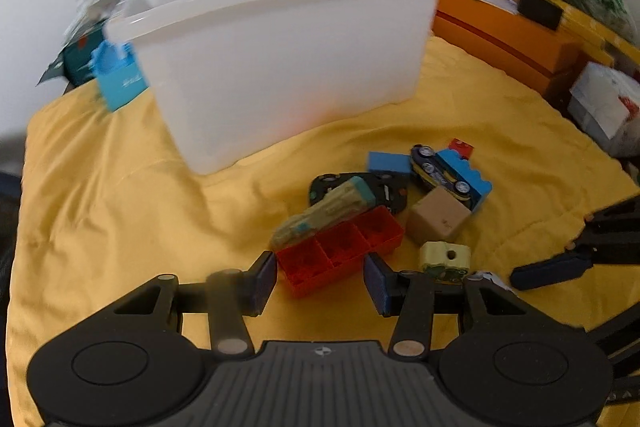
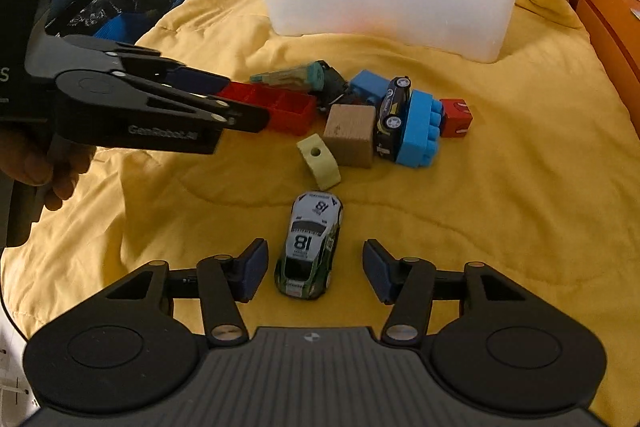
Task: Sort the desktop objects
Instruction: 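Move both open tools back down to the toy pile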
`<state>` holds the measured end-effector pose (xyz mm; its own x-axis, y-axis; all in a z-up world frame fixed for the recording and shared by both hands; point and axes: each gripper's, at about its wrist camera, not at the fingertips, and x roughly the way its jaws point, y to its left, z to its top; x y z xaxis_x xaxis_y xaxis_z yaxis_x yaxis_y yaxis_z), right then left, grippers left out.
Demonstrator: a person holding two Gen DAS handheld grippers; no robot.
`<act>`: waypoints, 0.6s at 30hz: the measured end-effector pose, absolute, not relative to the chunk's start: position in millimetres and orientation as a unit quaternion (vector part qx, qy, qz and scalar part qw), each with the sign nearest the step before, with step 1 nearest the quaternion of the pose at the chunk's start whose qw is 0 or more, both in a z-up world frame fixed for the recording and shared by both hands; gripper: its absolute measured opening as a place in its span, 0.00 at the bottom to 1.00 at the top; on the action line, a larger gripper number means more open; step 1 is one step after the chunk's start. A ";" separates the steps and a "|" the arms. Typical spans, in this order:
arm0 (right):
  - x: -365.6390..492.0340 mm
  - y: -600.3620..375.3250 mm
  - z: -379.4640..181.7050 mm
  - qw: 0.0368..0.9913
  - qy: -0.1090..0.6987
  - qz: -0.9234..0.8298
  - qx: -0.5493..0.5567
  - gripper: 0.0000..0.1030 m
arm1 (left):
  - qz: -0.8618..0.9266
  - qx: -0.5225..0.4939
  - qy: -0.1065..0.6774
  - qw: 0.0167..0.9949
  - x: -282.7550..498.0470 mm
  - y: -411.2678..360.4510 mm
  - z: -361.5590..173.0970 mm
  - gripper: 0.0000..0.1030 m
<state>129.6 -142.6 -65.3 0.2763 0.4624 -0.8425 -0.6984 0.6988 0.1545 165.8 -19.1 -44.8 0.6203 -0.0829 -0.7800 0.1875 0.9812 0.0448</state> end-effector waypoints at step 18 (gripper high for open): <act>139.0 -187.1 -72.9 0.803 0.465 0.349 -0.134 0.33 | -0.105 0.042 0.425 0.898 156.6 -29.7 -44.6 0.51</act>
<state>139.0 -187.1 -72.9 0.3244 0.4367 -0.8391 -0.6848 0.7203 0.1101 156.6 -29.7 -44.6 0.6160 -0.1528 -0.7728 0.2246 0.9744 -0.0136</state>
